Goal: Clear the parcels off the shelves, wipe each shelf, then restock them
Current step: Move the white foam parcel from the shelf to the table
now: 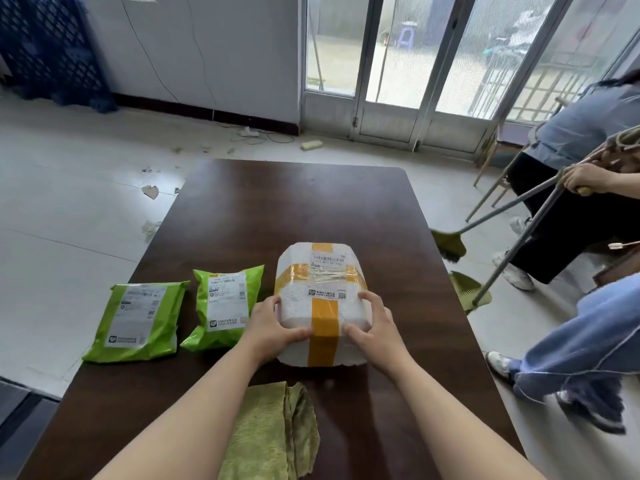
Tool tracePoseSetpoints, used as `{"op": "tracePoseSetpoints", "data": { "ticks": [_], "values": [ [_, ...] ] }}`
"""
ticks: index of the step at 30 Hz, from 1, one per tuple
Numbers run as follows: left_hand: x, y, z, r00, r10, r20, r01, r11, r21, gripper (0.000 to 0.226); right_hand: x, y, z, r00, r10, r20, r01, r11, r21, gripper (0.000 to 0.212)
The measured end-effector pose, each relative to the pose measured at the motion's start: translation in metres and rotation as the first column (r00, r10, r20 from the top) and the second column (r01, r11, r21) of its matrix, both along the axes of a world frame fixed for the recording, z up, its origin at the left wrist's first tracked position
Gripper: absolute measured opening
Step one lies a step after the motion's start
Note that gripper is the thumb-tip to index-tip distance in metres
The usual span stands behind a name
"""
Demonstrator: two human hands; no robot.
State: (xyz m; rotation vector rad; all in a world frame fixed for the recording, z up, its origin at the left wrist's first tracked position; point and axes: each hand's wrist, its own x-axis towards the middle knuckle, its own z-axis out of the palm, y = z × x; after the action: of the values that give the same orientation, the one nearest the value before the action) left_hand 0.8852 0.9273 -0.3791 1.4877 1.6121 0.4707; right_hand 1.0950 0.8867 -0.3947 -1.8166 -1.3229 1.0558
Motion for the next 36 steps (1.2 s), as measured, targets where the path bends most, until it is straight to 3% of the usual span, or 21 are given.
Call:
{"op": "tracePoseSetpoints", "data": {
  "ticks": [16,21,30,36],
  "values": [
    [0.001,-0.008,-0.025,0.996,-0.02,-0.081,0.018,1.0,-0.021,0.102,-0.002,-0.003,-0.017,0.992,0.088,0.086,-0.078,0.99,-0.116,0.063],
    [0.003,-0.005,-0.016,0.987,-0.058,-0.149,0.056,0.998,-0.018,0.088,-0.008,-0.003,0.0,0.954,0.106,0.281,-0.091,0.994,-0.067,0.069],
    [-0.021,-0.009,0.059,0.997,0.056,-0.061,-0.045,0.983,0.175,0.044,-0.054,0.004,0.076,0.934,0.163,0.318,-0.196,0.978,0.074,0.073],
    [-0.07,-0.026,0.132,0.981,0.192,0.027,-0.19,0.923,0.335,0.03,-0.101,0.006,0.142,0.931,0.196,0.308,-0.268,0.94,0.213,0.063]
  ]
}}
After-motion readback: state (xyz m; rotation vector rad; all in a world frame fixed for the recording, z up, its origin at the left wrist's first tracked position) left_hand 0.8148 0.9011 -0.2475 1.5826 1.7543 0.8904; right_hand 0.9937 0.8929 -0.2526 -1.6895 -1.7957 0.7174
